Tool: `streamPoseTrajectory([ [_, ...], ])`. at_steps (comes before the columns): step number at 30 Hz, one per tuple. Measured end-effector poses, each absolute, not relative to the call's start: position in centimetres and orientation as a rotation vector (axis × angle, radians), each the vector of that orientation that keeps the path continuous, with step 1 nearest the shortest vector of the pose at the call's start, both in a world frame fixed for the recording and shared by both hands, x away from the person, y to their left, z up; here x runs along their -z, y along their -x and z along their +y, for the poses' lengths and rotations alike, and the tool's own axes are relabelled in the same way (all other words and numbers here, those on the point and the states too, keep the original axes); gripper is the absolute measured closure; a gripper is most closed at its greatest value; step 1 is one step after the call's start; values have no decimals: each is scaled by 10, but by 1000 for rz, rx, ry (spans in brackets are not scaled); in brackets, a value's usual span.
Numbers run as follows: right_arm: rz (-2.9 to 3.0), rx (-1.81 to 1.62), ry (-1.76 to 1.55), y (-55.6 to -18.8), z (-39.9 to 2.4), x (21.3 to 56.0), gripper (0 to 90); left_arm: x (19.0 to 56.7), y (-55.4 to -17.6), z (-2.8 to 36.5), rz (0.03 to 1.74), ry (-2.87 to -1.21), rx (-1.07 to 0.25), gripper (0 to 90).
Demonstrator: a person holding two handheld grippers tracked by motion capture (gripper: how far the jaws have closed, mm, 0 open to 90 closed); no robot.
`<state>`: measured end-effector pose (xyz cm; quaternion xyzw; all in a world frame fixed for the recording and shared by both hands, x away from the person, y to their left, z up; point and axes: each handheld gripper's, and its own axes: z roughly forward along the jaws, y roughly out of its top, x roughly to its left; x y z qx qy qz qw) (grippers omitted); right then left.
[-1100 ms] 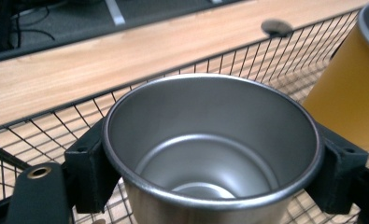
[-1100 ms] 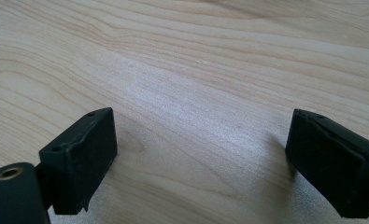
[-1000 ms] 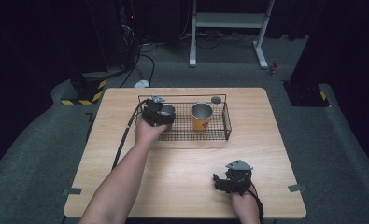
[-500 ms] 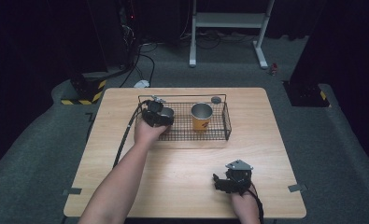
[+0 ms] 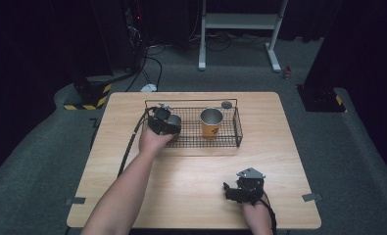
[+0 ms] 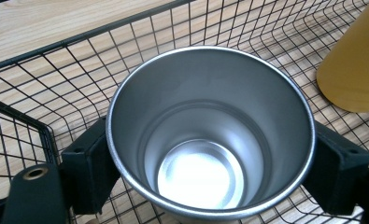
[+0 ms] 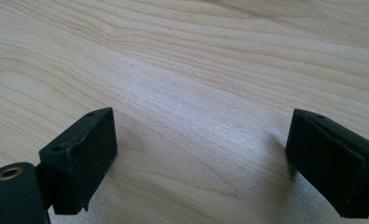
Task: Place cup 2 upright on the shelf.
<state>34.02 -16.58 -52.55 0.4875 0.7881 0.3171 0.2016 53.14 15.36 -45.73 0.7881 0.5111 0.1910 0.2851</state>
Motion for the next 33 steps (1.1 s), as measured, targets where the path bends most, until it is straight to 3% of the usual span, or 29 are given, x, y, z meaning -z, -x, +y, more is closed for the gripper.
streamPoseTrajectory([
  [10,2201,-885,-1362,-340,-166,525,91,460,-531,154,1369,-2111,-484,119],
  [20,2202,-885,-1362,-340,-166,525,91,457,-528,155,1341,-2083,-496,9],
  [33,2202,-885,-1362,-340,-166,525,91,446,-516,162,1281,-1987,-546,5],
])
